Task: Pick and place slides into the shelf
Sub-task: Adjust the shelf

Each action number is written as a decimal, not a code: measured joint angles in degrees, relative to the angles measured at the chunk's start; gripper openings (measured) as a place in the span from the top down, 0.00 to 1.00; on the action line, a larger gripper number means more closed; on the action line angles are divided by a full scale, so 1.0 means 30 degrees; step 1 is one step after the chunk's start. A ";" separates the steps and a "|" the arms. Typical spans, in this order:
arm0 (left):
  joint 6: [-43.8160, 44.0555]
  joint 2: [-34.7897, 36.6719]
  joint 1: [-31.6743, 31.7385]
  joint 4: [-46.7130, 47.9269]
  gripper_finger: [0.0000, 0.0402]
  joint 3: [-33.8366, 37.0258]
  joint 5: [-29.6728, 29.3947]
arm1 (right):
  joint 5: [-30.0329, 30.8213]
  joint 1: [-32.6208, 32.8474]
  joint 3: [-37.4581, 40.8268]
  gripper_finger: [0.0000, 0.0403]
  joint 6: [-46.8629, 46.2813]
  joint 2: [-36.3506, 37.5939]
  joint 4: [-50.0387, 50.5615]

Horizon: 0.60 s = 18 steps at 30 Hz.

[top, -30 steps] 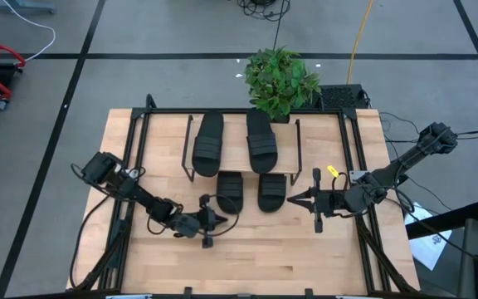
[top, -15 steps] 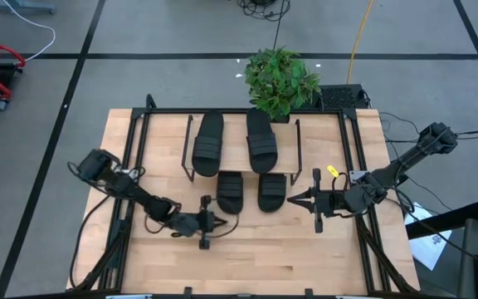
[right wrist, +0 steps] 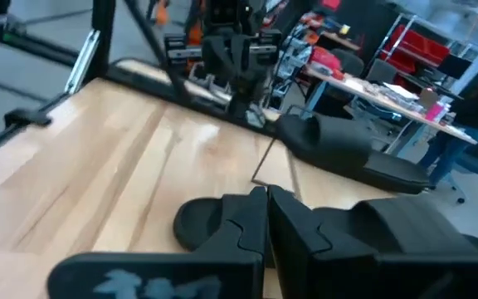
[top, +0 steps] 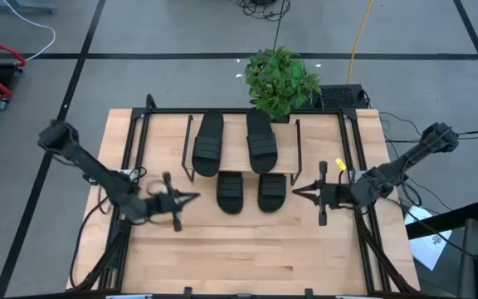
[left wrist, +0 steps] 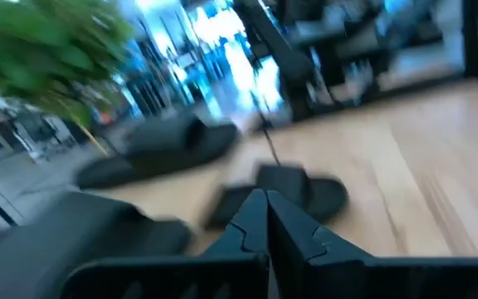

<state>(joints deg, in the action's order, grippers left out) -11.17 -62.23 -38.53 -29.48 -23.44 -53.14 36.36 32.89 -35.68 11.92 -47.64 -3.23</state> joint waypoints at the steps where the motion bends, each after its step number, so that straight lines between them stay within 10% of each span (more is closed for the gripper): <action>1: -0.0673 0.0903 0.0205 -0.0737 1.00 0.0416 -0.0054 | 0.0259 -0.0082 0.0000 0.98 -0.0022 0.0256 0.0115; 6: -0.3999 0.4625 0.1287 -0.2848 1.00 0.2059 -0.2231 | 0.4836 -0.0511 0.0000 0.98 -0.0323 0.1400 0.1293; 18: -0.5375 0.7941 0.3580 -0.0590 1.00 0.2643 -0.6305 | 0.5836 -0.3294 0.0000 1.00 -0.6477 0.3854 0.9101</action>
<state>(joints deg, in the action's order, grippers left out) -27.29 -38.41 -27.79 -31.25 -15.51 -72.06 53.87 23.01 -35.68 -7.52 -36.08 24.07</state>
